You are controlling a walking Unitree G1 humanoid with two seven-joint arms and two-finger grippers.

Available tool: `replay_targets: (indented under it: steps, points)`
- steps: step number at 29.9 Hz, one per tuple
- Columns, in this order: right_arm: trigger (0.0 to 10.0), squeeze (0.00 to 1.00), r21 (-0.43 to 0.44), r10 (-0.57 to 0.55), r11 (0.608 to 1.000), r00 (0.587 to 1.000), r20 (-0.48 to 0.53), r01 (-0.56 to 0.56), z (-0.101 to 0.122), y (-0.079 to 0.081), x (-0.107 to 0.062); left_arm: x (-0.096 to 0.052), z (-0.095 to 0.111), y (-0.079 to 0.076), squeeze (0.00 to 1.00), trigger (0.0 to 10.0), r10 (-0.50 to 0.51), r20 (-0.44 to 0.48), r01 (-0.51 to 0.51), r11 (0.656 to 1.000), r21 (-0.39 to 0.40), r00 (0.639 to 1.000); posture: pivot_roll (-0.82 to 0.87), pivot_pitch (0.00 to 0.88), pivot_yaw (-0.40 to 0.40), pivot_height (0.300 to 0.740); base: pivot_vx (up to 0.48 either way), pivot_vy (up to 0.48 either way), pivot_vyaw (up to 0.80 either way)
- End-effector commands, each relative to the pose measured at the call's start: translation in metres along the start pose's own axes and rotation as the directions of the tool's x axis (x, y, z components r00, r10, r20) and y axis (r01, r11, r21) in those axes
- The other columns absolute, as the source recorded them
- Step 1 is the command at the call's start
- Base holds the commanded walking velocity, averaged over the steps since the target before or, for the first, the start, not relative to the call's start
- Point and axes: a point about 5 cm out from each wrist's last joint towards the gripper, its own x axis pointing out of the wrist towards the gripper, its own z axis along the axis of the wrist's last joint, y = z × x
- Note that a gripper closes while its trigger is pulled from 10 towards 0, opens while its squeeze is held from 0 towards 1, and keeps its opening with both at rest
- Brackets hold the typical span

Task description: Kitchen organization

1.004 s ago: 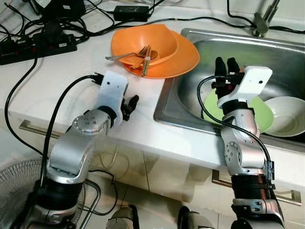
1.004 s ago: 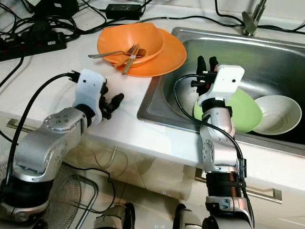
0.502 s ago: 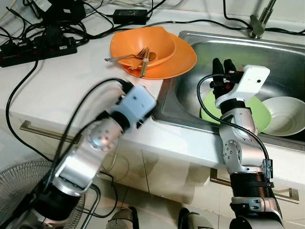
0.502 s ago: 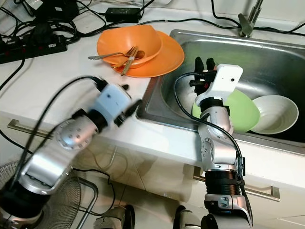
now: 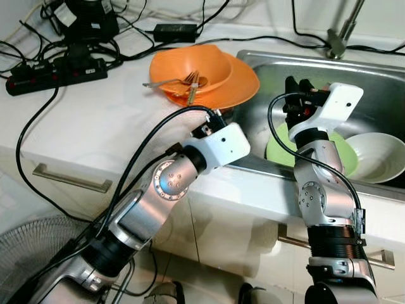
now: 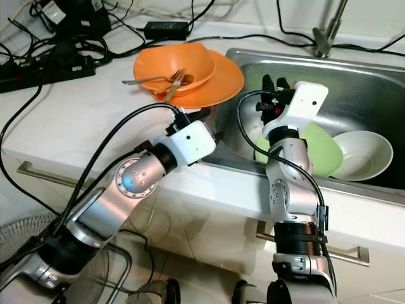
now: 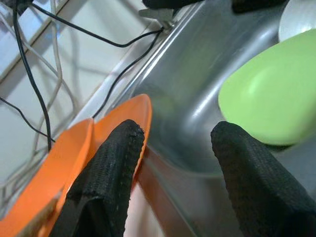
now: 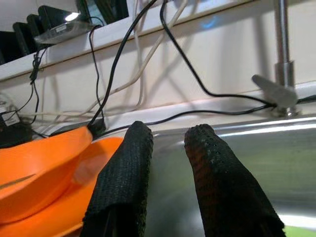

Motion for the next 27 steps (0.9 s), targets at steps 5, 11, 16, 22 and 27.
replay_targets:
  steps: [5,11,16,22,27]
  points:
    - [10.0,0.0,-0.031,-0.018,0.999,1.0,0.019,0.019,0.008,-0.005,0.002,0.008,-0.002,0.004,0.0,10.0,0.081,0.013,-0.08,0.996,-0.048,0.997,-0.01,0.08,0.057,0.74,0.0,0.0,0.0]
    - [10.0,0.0,-0.072,0.001,0.997,0.999,0.037,0.001,0.012,-0.003,0.004,0.008,-0.005,0.013,0.0,10.0,0.226,0.021,-0.221,0.964,-0.149,0.974,-0.01,0.087,0.048,0.74,0.0,0.0,0.0]
    - [10.0,0.0,-0.067,0.006,0.998,0.999,0.035,-0.004,0.012,-0.004,0.005,0.008,0.0,0.018,0.0,10.0,0.284,0.043,-0.273,0.947,-0.169,0.958,0.0,0.091,0.049,0.74,0.0,0.0,-0.32]
    - [10.0,0.0,-0.067,0.012,0.998,0.999,0.049,-0.008,0.013,-0.002,0.004,0.008,-0.002,0.025,0.0,10.0,0.331,0.037,-0.32,0.932,-0.17,0.943,0.0,0.098,0.056,0.74,0.0,-0.363,-0.27]
    - [10.0,0.0,-0.078,0.012,0.997,0.999,0.053,-0.008,0.013,-0.002,0.002,0.008,-0.003,0.026,0.0,10.0,0.34,0.033,-0.33,0.928,-0.176,0.94,0.0,0.103,0.056,0.74,0.0,-0.48,0.0]
